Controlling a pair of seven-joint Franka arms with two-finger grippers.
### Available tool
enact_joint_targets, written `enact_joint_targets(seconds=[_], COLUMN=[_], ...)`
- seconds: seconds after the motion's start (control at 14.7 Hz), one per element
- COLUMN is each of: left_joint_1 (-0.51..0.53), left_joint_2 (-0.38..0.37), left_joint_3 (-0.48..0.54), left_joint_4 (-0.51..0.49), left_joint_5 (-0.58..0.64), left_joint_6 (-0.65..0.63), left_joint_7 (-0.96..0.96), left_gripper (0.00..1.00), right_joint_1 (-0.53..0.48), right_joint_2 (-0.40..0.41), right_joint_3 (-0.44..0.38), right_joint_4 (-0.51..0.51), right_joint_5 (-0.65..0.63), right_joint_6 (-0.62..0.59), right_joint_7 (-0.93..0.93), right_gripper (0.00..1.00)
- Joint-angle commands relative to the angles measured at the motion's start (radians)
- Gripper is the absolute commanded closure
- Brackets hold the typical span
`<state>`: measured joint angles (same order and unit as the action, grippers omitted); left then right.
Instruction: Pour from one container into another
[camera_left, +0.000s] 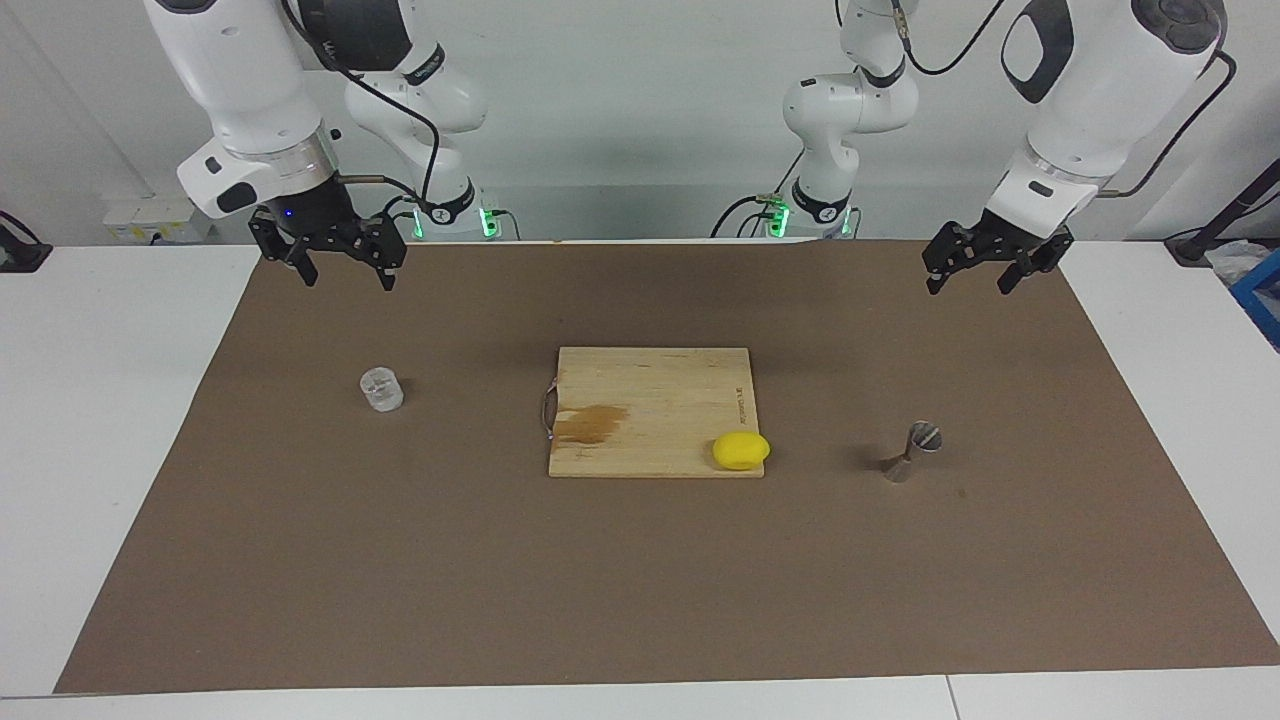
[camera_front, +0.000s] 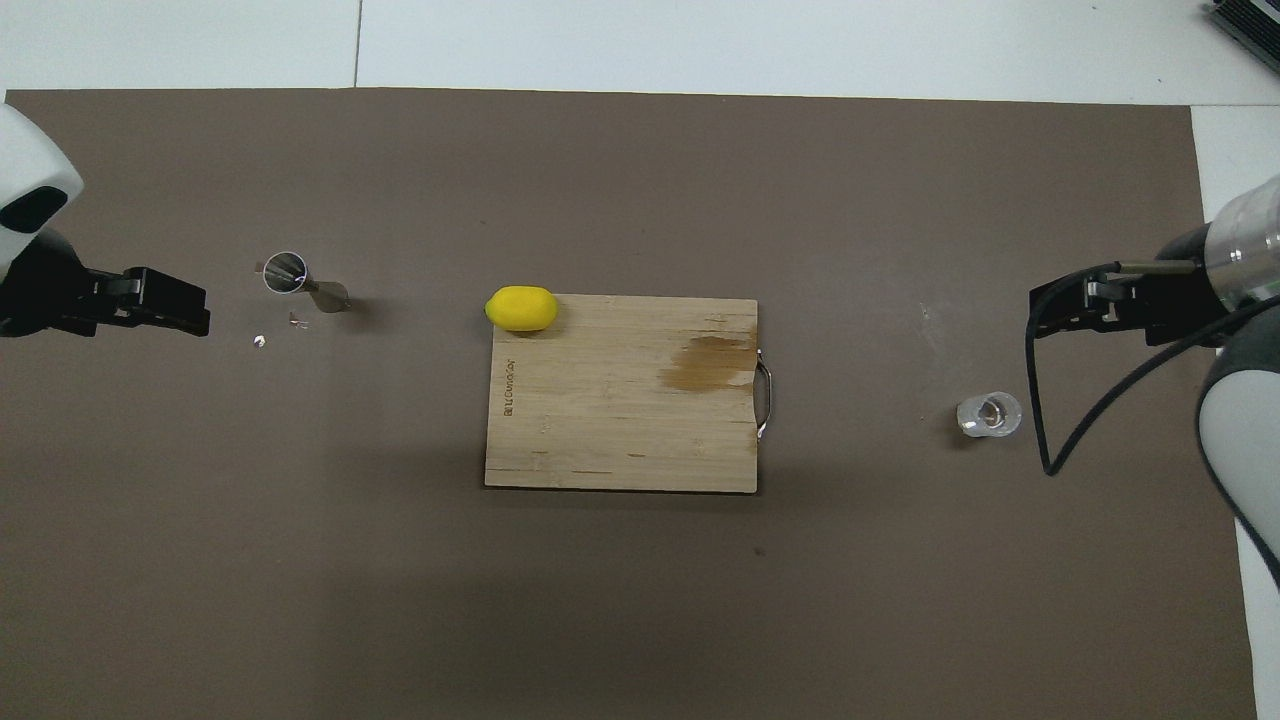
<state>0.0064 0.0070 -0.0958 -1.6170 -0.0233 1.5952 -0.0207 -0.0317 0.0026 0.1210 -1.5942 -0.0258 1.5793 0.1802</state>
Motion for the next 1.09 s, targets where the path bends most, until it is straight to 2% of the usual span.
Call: enact_joint_targets(seconds=[0.0, 0.27, 0.48, 0.61, 0.75, 1.02], left_joint_1=[0.004, 0.029, 0.099, 0.127, 0.161, 0.214], left_joint_2=[-0.036, -0.027, 0.016, 0.047, 0.054, 0.041], left_joint_3=[0.002, 0.002, 0.007, 0.011, 0.011, 0.011], left_joint_4=[-0.041, -0.055, -0.058, -0.070, -0.130, -0.300], left_joint_5=[-0.009, -0.035, -0.150, -0.231, -0.349, -0.599], left_joint_6=[-0.003, -0.006, -0.018, -0.005, 0.060, 0.251], left_joint_7=[0.005, -0.018, -0.079, -0.236, -0.416, -0.648], left_gripper=[0.00, 0.00, 0.00, 0.00, 0.00, 0.00], right_joint_1=[-0.011, -0.013, -0.014, -0.014, -0.014, -0.014], right_joint_2=[-0.019, -0.021, -0.021, -0.021, -0.021, -0.021], right_joint_3=[0.005, 0.005, 0.002, 0.002, 0.002, 0.002], right_joint_4=[-0.032, -0.036, -0.036, -0.036, -0.036, -0.036], right_joint_5=[0.007, 0.007, 0.007, 0.007, 0.007, 0.007], right_joint_6=[0.021, 0.019, 0.021, 0.019, 0.021, 0.021], right_joint_7=[-0.031, -0.033, -0.018, -0.018, -0.018, -0.018], right_gripper=[0.00, 0.00, 0.00, 0.00, 0.00, 0.00])
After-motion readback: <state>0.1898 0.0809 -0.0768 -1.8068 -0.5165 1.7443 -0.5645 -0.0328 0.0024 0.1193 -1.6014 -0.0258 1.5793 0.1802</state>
